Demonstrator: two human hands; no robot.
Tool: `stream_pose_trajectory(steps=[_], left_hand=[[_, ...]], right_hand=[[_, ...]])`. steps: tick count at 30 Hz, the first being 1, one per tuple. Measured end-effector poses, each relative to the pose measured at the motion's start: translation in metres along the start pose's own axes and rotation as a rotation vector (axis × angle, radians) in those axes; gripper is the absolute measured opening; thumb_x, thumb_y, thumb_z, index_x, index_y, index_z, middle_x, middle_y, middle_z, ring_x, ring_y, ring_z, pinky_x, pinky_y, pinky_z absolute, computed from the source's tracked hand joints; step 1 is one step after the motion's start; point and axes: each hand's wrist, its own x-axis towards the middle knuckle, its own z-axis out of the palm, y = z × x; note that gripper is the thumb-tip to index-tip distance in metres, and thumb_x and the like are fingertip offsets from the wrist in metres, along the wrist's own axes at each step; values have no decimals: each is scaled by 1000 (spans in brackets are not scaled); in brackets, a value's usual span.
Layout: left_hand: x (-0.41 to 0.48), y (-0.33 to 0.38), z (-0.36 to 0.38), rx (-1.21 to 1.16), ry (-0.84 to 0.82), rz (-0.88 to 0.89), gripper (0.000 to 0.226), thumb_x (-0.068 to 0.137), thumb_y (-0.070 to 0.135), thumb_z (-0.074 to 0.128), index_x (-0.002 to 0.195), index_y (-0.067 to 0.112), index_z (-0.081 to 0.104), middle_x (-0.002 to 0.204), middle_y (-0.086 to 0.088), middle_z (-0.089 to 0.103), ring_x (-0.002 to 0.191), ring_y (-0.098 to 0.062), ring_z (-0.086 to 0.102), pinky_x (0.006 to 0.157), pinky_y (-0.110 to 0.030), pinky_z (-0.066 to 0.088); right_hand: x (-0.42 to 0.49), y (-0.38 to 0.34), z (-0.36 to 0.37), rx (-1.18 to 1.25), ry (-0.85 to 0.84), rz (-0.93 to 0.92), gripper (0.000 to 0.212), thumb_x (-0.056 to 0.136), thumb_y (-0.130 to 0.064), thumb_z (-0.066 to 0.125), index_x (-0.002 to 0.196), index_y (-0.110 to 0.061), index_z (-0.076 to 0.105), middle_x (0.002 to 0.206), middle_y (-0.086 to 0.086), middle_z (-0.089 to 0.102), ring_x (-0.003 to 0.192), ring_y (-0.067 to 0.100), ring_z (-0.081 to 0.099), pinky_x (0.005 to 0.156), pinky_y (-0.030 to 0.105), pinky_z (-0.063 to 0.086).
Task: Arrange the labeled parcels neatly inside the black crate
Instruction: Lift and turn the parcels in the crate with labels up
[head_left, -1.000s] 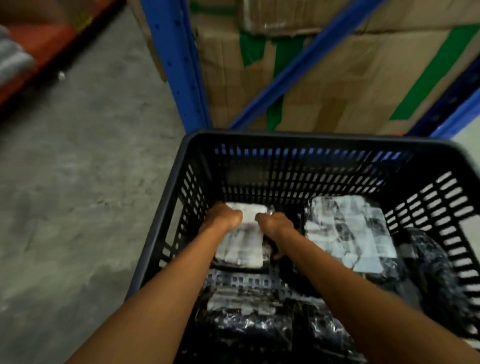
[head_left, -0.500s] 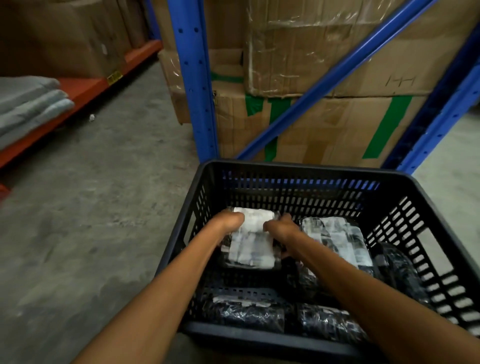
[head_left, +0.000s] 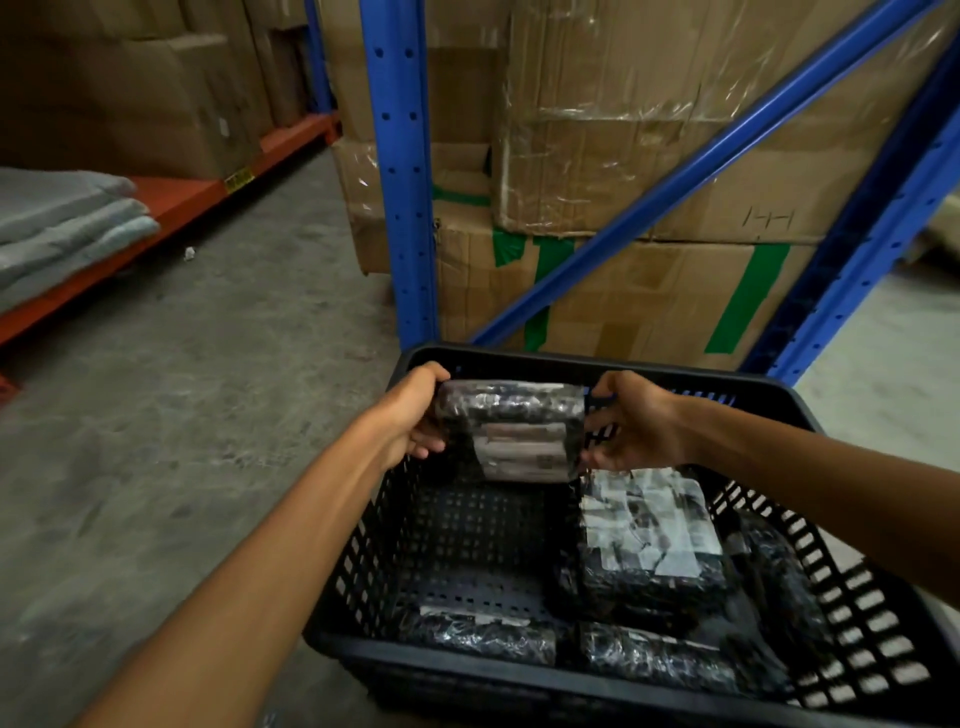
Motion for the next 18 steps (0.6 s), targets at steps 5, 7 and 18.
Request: stream_pose_trajectory(steps=[5, 7, 18], left_hand=[[-1, -14, 1, -117, 27, 20, 82, 88, 66, 28, 105, -3, 70, 62, -11, 55, 44, -17, 40, 43, -24, 29], [-3, -18, 6, 11, 73, 84, 67, 84, 66, 48, 105, 6, 69, 72, -6, 60, 53, -14, 49, 48, -25, 33], [16, -43, 44, 525, 215, 119, 63, 91, 56, 51, 124, 4, 65, 131, -17, 64, 117, -35, 63, 95, -42, 55]], right_hand=[[0, 4, -9, -78, -155, -47, 59, 81, -39, 46, 116, 7, 55, 95, 30, 63, 62, 23, 55, 55, 27, 45], [2, 8, -8, -191, -164, -130, 45, 84, -45, 60, 104, -4, 62, 81, 14, 61, 59, 16, 52, 53, 23, 39], [31, 53, 36, -310, 89, -154, 37, 99, -37, 54, 108, -2, 61, 82, 7, 66, 71, 21, 67, 65, 35, 61]])
